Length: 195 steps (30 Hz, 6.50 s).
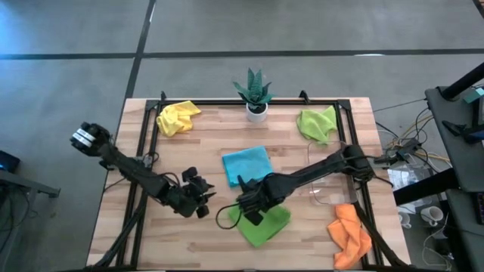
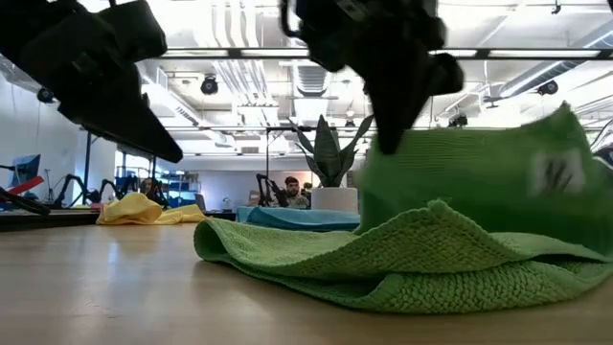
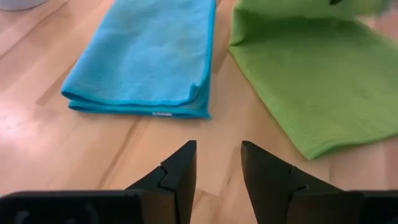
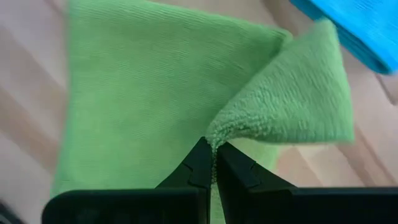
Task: Fold microfiber towels
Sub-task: Fold the green towel on the table
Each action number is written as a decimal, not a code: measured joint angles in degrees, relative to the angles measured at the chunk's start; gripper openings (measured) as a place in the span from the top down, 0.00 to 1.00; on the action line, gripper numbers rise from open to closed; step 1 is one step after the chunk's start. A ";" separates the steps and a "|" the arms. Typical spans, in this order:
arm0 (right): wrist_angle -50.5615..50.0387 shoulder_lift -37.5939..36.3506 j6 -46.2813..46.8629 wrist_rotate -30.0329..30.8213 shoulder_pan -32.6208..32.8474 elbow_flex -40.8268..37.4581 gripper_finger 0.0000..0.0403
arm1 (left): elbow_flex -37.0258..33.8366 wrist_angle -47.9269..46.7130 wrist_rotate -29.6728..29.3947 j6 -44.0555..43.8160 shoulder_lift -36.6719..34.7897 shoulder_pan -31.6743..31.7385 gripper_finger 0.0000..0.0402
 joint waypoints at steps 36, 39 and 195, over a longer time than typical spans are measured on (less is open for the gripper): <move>8.16 10.57 -14.78 -5.94 1.45 10.72 0.89 | -0.07 1.23 0.38 1.62 0.97 -0.26 0.72; 8.99 10.57 -15.63 -6.10 1.47 9.99 0.81 | -0.07 1.23 0.38 1.64 0.97 -0.26 0.72; 16.21 15.84 -6.98 -7.37 2.98 13.94 0.97 | 0.02 3.99 7.83 2.87 7.24 -2.51 0.72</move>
